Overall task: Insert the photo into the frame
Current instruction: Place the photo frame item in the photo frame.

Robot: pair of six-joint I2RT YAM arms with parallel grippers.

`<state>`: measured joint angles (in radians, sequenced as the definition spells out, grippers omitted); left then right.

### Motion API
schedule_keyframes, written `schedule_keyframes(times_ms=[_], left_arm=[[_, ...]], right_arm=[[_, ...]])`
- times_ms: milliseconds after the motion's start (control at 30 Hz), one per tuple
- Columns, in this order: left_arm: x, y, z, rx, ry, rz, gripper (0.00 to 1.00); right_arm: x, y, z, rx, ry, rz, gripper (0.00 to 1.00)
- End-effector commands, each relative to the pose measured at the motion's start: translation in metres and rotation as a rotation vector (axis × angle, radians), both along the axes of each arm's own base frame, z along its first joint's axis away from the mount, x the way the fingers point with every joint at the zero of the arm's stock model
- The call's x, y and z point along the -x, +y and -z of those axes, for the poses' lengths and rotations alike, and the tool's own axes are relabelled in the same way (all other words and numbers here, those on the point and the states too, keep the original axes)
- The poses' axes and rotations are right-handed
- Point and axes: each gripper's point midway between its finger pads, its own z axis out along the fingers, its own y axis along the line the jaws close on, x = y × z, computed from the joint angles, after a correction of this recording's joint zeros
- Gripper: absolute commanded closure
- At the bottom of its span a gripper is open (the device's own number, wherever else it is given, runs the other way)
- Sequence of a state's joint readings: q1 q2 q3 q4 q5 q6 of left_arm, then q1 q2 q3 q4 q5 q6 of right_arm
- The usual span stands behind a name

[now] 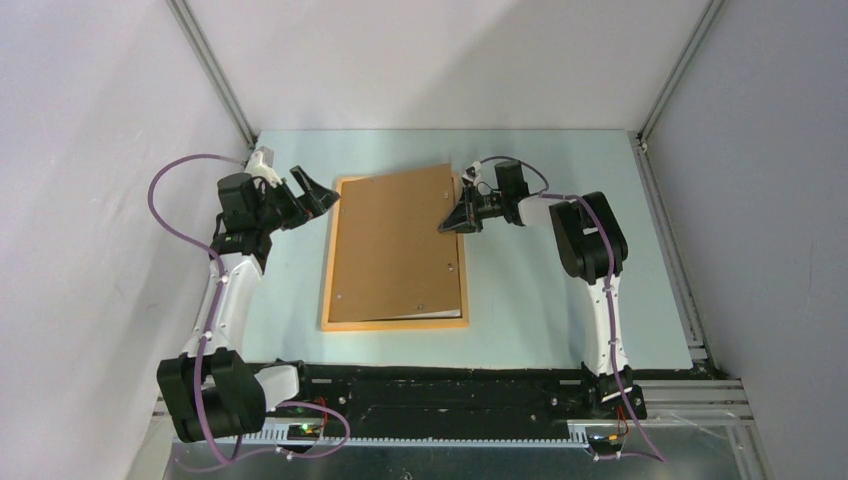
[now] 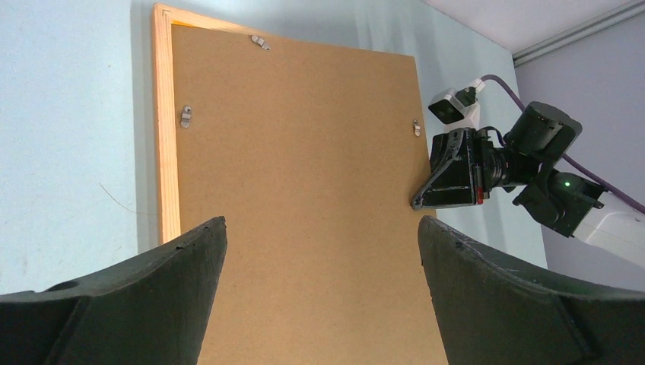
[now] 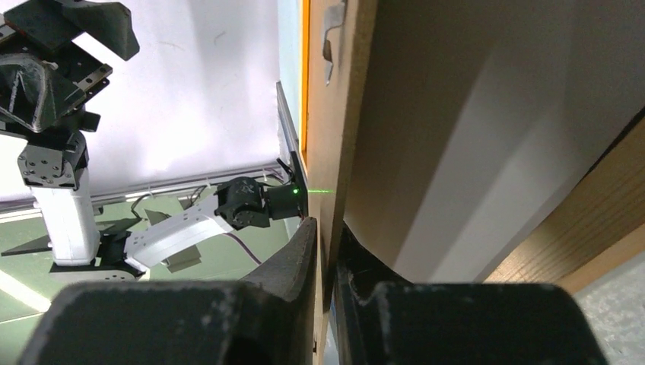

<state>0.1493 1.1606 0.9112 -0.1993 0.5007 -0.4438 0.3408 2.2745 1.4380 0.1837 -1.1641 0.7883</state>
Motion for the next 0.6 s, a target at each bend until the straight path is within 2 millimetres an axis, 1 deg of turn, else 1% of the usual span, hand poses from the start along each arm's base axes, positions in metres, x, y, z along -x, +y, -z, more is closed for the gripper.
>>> schedule_keyframes(times_ms=[0, 167, 400, 433, 567], left_arm=[[-0.0024, 0.004, -0.0055, -0.01, -0.025, 0.0, 0.0], [-0.0027, 0.0041, -0.0039, -0.006, -0.02, 0.001, 0.0], [-0.0033, 0.0036, -0.0042, 0.001, -0.017, 0.002, 0.0], [-0.0031, 0.0035, -0.0045, 0.002, -0.017, 0.003, 0.0], [-0.003, 0.0032, -0.0057, 0.006, -0.018, 0.003, 0.0]], right_arm=[[-0.0036, 0.0074, -0.0107, -0.003, -0.071, -0.033, 0.82], [-0.0049, 0.0079, -0.0092, 0.019, -0.079, -0.032, 0.73], [-0.0022, 0.0081, -0.0064, 0.061, -0.068, -0.034, 0.56], [-0.002, 0.0081, -0.0058, 0.072, -0.068, -0.033, 0.51], [-0.0027, 0.0069, -0.0063, 0.105, -0.083, -0.03, 0.42]])
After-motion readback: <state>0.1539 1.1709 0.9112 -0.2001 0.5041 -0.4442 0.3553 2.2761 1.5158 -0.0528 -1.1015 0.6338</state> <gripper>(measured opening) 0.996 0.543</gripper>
